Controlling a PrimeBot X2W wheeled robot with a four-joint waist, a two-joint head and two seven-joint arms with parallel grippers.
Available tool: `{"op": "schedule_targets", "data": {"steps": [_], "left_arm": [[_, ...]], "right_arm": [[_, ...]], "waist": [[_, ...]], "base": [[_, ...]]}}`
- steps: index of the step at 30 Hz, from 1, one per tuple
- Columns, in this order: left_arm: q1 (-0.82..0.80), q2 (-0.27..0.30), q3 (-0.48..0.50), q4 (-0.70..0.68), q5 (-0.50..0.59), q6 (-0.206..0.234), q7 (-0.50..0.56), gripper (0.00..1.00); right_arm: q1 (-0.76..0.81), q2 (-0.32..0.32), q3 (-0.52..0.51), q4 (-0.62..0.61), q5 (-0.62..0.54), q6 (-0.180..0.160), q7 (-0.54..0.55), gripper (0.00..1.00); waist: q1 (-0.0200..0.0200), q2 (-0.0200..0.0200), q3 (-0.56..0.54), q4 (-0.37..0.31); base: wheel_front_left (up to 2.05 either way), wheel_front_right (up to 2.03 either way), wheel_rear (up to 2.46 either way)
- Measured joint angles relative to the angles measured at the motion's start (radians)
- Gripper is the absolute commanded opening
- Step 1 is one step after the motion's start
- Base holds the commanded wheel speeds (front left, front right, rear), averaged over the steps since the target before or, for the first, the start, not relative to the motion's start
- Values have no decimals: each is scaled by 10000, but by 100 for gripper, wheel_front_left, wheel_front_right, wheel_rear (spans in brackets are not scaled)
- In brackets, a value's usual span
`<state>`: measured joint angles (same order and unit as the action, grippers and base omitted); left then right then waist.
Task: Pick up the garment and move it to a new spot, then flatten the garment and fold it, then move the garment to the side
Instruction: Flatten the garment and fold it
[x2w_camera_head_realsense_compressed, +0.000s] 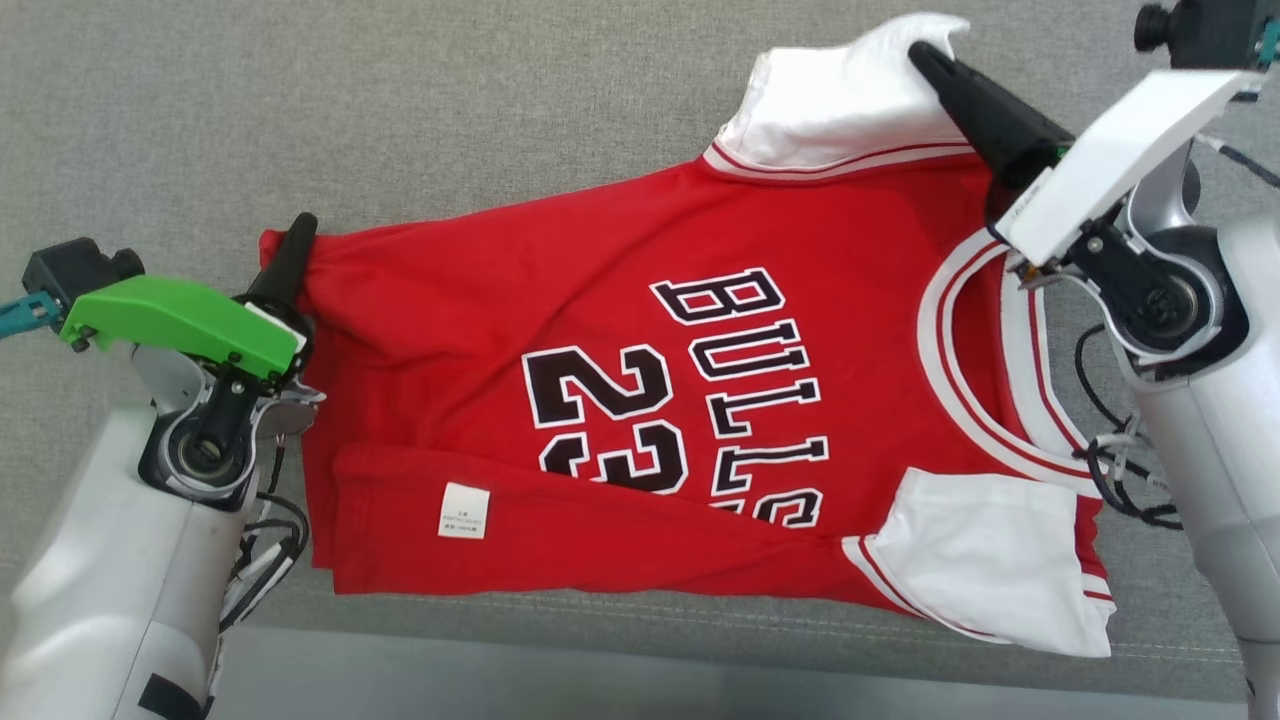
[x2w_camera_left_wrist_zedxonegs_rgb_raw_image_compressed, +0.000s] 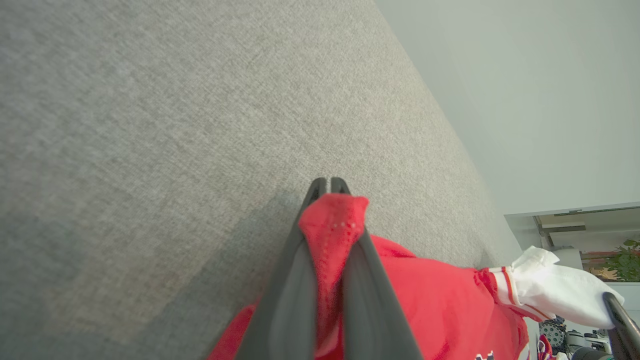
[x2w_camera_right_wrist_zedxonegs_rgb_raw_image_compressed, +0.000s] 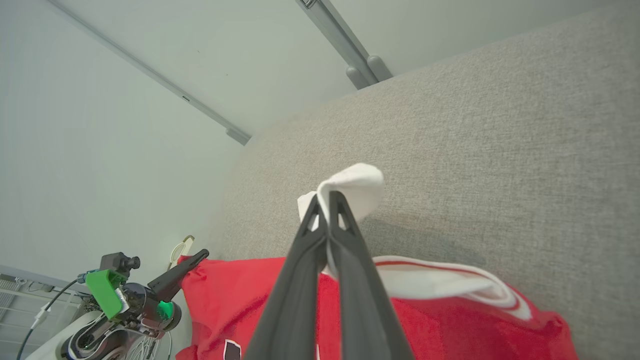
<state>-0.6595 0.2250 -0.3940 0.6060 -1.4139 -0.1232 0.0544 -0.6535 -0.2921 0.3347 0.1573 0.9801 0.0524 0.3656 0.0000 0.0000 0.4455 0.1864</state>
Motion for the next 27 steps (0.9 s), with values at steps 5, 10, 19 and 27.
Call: {"op": "schedule_targets", "data": {"steps": [5, 10, 19, 27], "left_arm": [[690, 79, -77, -215, 0, -2, -174, 6], [1457, 79, -263, -491, 0, -2, -201, 10], [1879, 136, -219, -995, -86, -2, -303, 9], [1871, 399, 180, -1229, -188, -2, -477, 13]], "right_arm": [[1113, -31, -169, -360, 192, -31, -132, 0], [1899, -155, -311, -796, 337, -232, -148, 0], [2323, -451, -433, -1789, 410, -556, -119, 0], [2330, -773, -552, -2046, 305, -880, 75, 0]], "waist": [[0, 0, -433, -124], [0, 0, -845, -231], [0, 0, -1196, -355], [0, 0, -1124, -301]], "base": [[0, 0, 0], [0, 0, 0], [0, 0, 0], [0, 0, 0]]}}
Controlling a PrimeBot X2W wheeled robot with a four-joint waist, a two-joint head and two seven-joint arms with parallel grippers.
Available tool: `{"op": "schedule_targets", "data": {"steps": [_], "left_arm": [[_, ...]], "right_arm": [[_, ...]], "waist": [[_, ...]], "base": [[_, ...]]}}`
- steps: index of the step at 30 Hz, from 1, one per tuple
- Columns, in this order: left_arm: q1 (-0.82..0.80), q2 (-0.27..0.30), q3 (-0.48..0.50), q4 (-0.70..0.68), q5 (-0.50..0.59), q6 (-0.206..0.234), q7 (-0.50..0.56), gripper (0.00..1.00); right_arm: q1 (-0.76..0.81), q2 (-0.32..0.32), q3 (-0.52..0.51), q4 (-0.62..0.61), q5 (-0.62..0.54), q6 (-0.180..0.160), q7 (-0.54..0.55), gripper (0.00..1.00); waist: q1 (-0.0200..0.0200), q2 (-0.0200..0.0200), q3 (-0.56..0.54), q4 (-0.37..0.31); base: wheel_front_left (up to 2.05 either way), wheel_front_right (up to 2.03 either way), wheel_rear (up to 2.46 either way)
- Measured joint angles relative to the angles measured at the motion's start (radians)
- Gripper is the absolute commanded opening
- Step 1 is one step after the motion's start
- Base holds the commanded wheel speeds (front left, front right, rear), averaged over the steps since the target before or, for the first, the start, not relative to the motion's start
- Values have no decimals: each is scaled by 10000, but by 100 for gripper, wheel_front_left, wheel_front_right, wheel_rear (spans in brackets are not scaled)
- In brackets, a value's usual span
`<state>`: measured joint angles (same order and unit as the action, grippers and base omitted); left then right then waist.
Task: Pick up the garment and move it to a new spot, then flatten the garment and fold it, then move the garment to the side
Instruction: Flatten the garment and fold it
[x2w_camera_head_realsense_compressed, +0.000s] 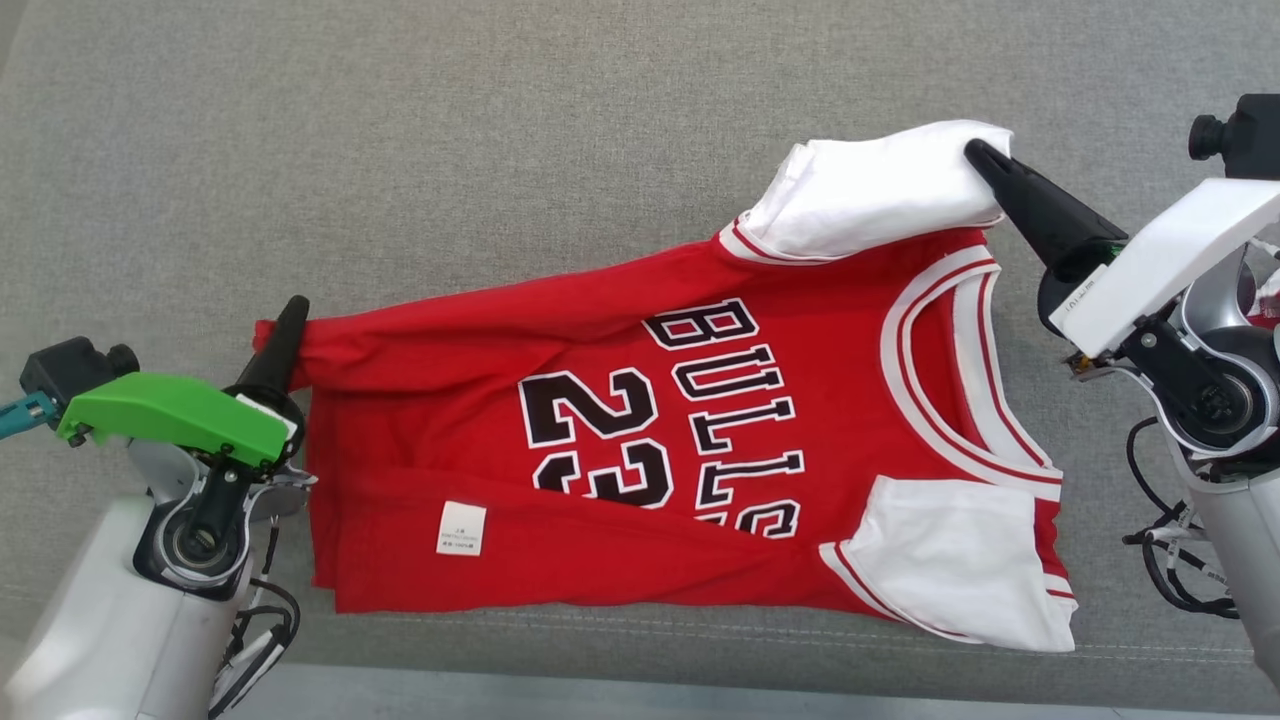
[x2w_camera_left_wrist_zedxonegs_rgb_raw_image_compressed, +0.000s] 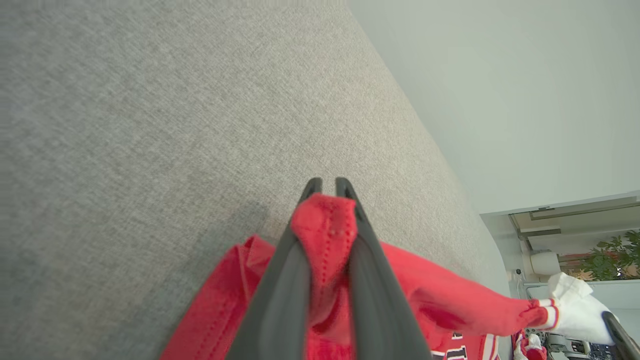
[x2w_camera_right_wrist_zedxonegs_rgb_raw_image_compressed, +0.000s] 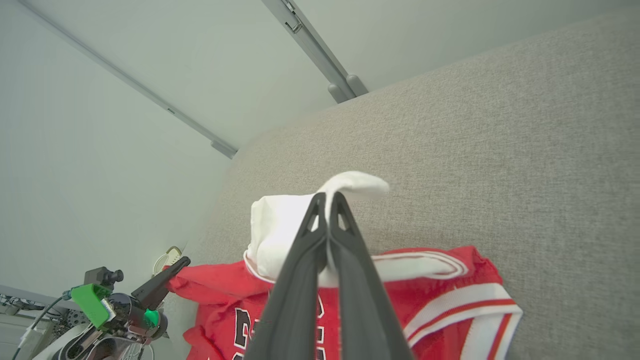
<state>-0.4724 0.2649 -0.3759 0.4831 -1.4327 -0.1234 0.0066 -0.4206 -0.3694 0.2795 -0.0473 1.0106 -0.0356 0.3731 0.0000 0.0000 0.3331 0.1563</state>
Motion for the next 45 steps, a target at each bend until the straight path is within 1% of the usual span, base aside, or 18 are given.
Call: {"op": "schedule_targets", "data": {"steps": [2, 9, 12, 16, 20, 23, 25, 26, 30, 31, 34, 39, 43, 45], "left_arm": [[-40, 50, 67, -61, -2, 0, 0, 15], [-468, 52, 61, -111, -61, 0, 36, 19], [-533, 157, 65, -128, -61, 0, 104, 19], [-824, 169, 10, -127, -54, 0, 169, 16], [-1026, 174, -96, -69, 71, 0, 249, 10], [-1140, 176, -148, 12, 136, 0, 295, 7], [-1240, 198, -151, 104, 192, 2, 299, 1], [-1240, 198, -151, 104, 192, 2, 299, 0], [-1406, 313, -146, 274, 253, 2, 305, 0], [-1483, 330, -138, 341, 293, 2, 303, 0], [-1522, 332, -136, 439, 295, 2, 278, 0], [-1581, 385, -138, 537, 368, 2, 278, 0], [-1644, 487, -142, 585, 401, 2, 276, 0], [-1647, 520, -142, 614, 460, 2, 272, 0]], "right_arm": [[0, -56, -19, -36, -33, -107, 61, 0], [-33, 19, 132, -71, -173, -115, 113, 0], [-227, 150, 311, -111, -265, -117, 167, 0], [-587, 125, 332, -105, -460, -119, 163, 0], [-929, 90, 422, -33, -734, -105, 150, 0], [-1159, 35, 431, 121, -895, -96, 144, 0], [-1338, 50, 476, 222, -972, -42, 117, 0], [-1338, 50, 476, 222, -972, -42, 117, 0], [-1604, 104, 562, 414, -1070, 13, 0, 0], [-1691, 222, 658, 522, -1070, 94, -33, 0], [-1708, 290, 746, 617, -1072, 178, -75, 0], [-1773, 284, 767, 740, -1164, 276, -198, 0], [-1940, 211, 742, 823, -1337, 443, -370, 0], [-1961, 209, 744, 888, -1394, 474, -431, 0]], "waist": [[0, 0, 50, 13], [0, 0, 246, 56], [0, 0, 350, 5], [0, 0, 524, -80], [0, 0, 658, -162], [0, 0, 715, -191], [0, 0, 740, -204], [0, 0, 740, -204], [0, 0, 771, -225], [0, 0, 782, -233], [0, 0, 800, -247], [0, 0, 804, -290], [0, 0, 778, -341], [0, 0, 755, -369]], "base": [[0, 0, 0], [0, 0, 0], [0, 0, 0], [0, 0, 0], [0, 0, 0], [0, 0, 0], [0, 0, 0], [0, 0, 0], [0, 0, 0], [0, 0, 0], [0, 0, 0], [0, 0, 0], [0, 0, 0], [0, 0, 0]]}}
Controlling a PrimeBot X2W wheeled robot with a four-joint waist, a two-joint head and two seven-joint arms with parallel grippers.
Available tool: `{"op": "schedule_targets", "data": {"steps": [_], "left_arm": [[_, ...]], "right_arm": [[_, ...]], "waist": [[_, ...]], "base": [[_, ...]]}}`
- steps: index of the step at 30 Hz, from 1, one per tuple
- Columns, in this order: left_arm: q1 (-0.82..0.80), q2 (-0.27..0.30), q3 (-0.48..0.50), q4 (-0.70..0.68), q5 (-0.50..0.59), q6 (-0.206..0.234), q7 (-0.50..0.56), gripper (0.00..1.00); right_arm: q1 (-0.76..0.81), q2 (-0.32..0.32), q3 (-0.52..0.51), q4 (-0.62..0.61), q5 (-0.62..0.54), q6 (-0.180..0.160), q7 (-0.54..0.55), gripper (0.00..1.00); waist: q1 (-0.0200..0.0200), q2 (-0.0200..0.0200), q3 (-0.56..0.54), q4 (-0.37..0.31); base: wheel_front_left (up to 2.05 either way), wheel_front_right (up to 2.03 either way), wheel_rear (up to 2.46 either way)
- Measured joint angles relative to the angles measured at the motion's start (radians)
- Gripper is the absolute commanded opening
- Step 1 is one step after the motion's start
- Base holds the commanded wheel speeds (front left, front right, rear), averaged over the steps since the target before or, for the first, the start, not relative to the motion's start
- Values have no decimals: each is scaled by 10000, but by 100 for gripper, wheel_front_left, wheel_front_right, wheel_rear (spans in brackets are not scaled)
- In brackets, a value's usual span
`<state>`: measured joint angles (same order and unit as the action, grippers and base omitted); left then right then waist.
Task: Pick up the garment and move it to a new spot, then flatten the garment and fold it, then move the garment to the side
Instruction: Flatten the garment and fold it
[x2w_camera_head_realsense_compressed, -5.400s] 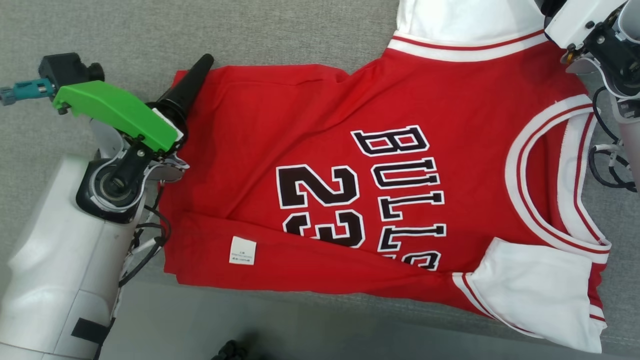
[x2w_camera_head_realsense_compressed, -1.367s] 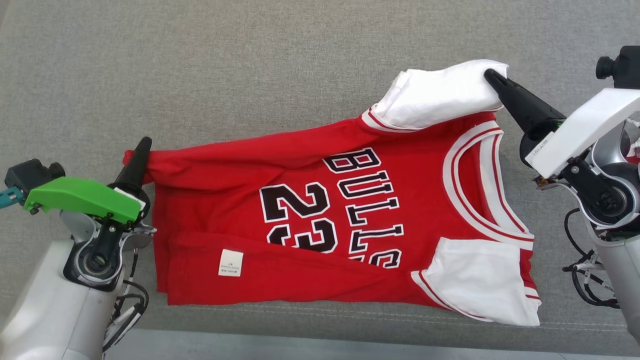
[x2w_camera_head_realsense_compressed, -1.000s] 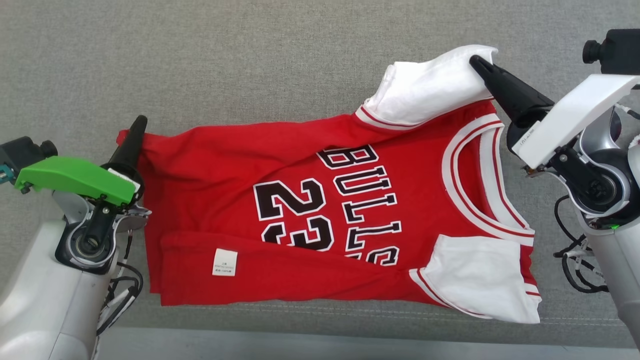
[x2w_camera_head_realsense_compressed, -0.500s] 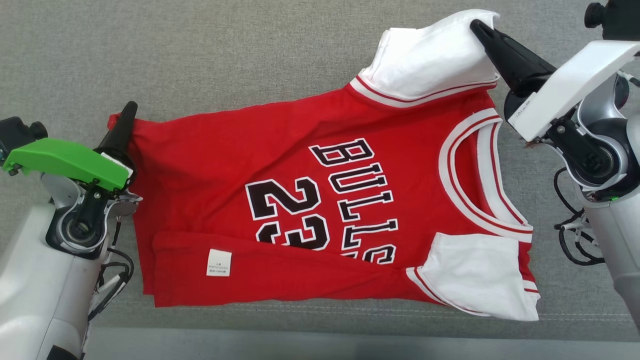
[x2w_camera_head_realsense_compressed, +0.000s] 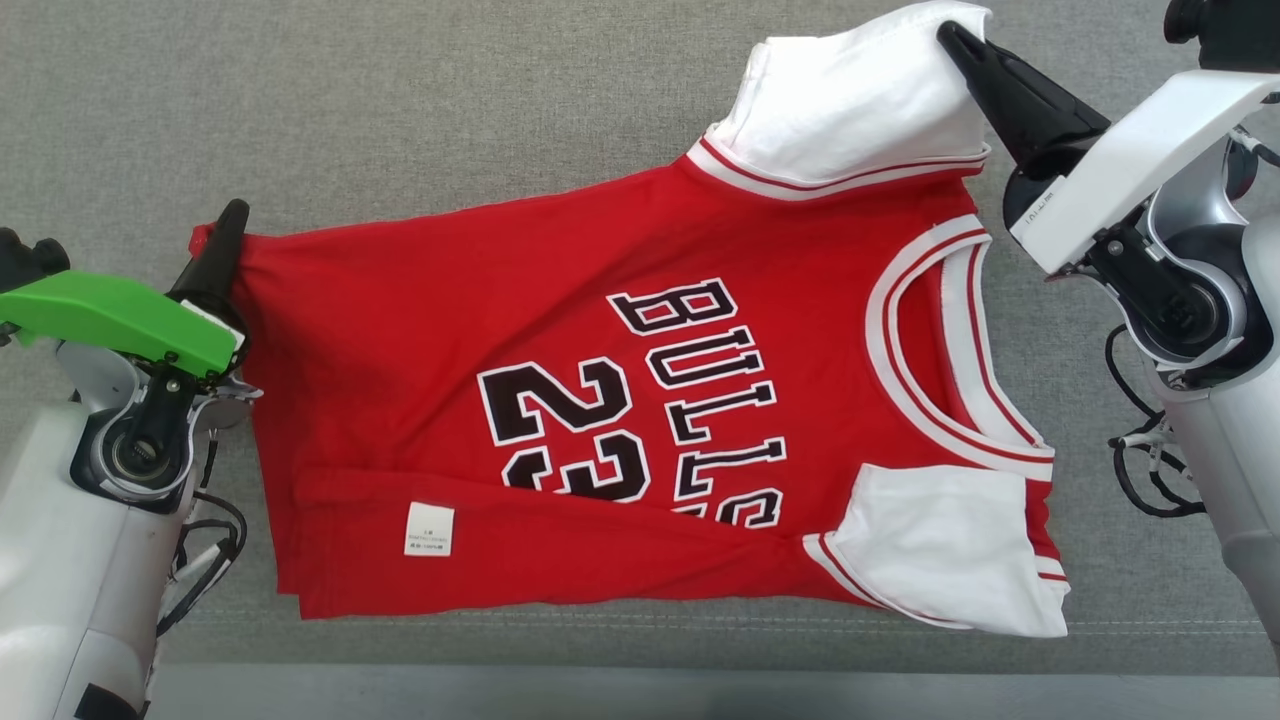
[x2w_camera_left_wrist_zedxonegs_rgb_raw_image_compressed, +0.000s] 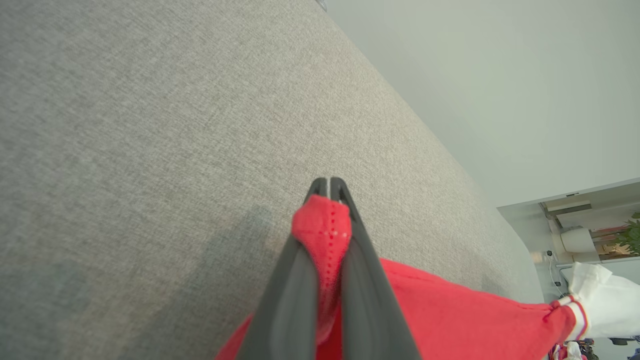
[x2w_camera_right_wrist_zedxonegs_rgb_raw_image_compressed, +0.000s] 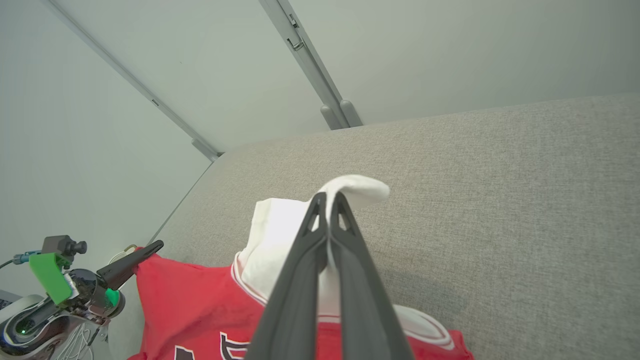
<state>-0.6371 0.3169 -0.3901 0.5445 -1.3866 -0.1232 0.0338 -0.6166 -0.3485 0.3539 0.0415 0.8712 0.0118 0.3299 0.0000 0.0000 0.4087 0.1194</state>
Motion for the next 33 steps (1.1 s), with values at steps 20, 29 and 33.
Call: {"op": "schedule_targets", "data": {"steps": [20, 29, 33], "left_arm": [[605, 142, -242, -173, 525, -2, -807, 0], [1442, 98, -291, -416, 508, -2, -1081, 0], [1531, 92, -290, -562, 491, -2, -1221, 0]], "right_arm": [[860, -102, 303, -12, -286, 614, -932, 0], [1791, -42, 299, -255, -167, 614, -1243, 0], [2015, -71, 261, -395, -167, 614, -1319, 0]], "waist": [[-1, 0, -630, -47], [-1, 0, -864, -22], [-1, 0, -912, -42]], "base": [[0, 0, 0], [0, 0, 0], [0, 0, 0]]}}
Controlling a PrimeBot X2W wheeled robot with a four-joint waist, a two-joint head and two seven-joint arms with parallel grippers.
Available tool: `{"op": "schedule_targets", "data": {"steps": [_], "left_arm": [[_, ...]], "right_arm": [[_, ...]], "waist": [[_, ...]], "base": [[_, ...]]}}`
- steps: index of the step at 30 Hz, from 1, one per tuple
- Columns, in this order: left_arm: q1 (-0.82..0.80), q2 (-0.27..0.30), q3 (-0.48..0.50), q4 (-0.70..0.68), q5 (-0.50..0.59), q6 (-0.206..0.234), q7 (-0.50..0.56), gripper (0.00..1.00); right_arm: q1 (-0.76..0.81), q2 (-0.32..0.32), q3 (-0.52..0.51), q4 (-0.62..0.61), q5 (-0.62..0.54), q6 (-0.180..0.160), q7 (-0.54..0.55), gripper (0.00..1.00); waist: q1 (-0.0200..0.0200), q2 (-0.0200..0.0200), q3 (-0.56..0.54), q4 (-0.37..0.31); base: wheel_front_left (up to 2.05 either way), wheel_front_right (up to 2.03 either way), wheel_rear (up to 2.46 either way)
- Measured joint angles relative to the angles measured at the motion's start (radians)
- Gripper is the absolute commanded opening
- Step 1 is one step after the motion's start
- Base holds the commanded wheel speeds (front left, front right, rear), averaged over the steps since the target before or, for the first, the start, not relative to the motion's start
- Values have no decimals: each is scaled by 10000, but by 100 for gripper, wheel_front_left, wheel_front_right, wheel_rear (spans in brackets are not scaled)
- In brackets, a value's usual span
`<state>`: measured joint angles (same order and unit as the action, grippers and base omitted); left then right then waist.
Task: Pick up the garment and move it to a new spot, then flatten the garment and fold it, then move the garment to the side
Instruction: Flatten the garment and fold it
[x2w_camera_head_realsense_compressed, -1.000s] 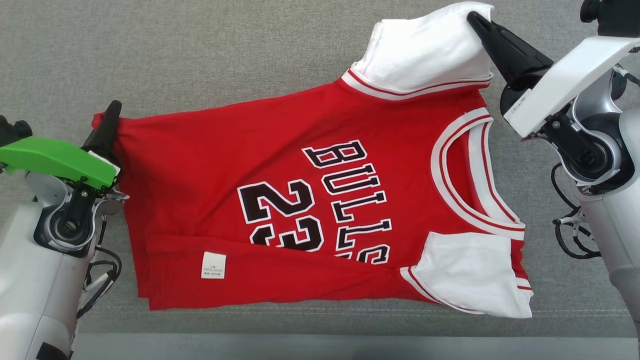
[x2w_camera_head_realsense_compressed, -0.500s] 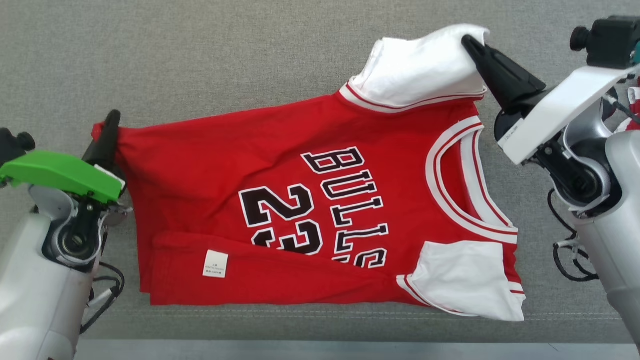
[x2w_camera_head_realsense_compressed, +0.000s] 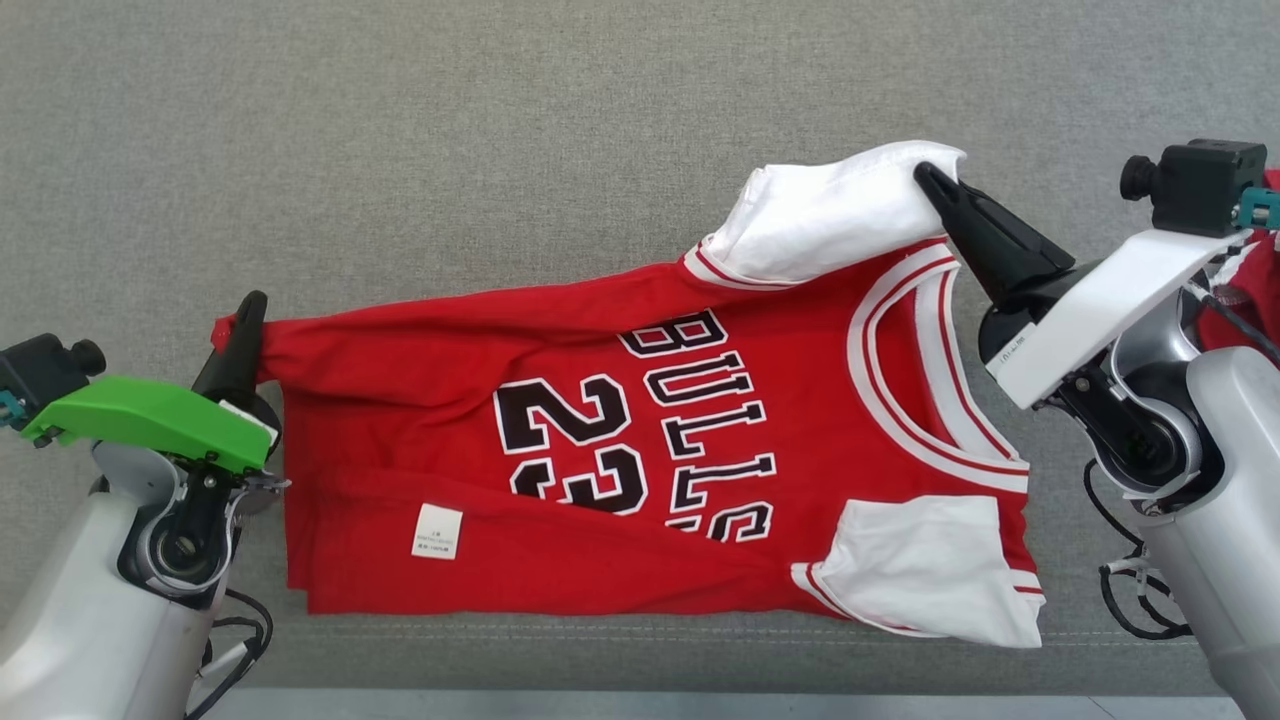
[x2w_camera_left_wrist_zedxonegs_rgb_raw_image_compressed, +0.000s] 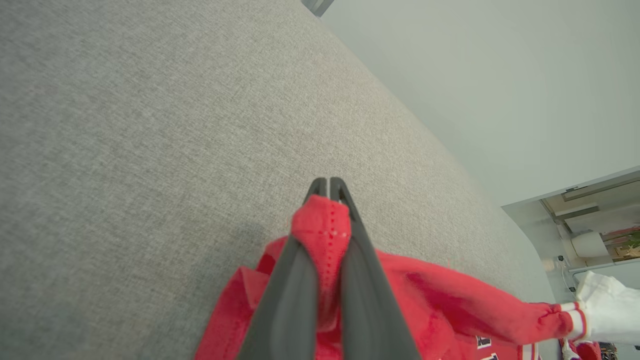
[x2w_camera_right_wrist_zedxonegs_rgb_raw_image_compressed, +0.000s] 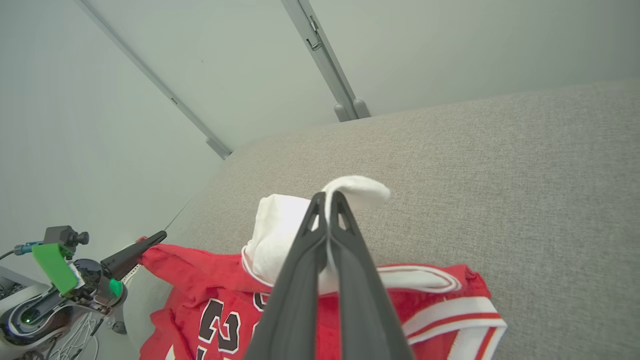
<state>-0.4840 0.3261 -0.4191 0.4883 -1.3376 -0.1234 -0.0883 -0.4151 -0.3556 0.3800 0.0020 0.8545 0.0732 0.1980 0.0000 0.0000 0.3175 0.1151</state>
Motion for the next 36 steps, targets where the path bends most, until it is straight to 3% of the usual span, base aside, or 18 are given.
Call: {"op": "schedule_targets", "data": {"steps": [17, 28, 36], "left_arm": [[1348, -155, -307, -834, -94, 0, -403, 0], [2040, -38, -299, -1074, -153, 0, -508, 0], [2317, 58, -228, -1177, -221, 0, -623, 0]], "right_arm": [[1471, -602, 249, -1091, 12, 29, 244, 0], [2886, -564, 90, -1377, 282, -412, 90, 0], [3331, -573, -21, -1572, 282, -502, -119, 0]], "waist": [[0, 0, -507, -20], [0, 0, -630, -54], [0, 0, -690, -121]], "base": [[0, 0, 0], [0, 0, 0], [0, 0, 0]]}}
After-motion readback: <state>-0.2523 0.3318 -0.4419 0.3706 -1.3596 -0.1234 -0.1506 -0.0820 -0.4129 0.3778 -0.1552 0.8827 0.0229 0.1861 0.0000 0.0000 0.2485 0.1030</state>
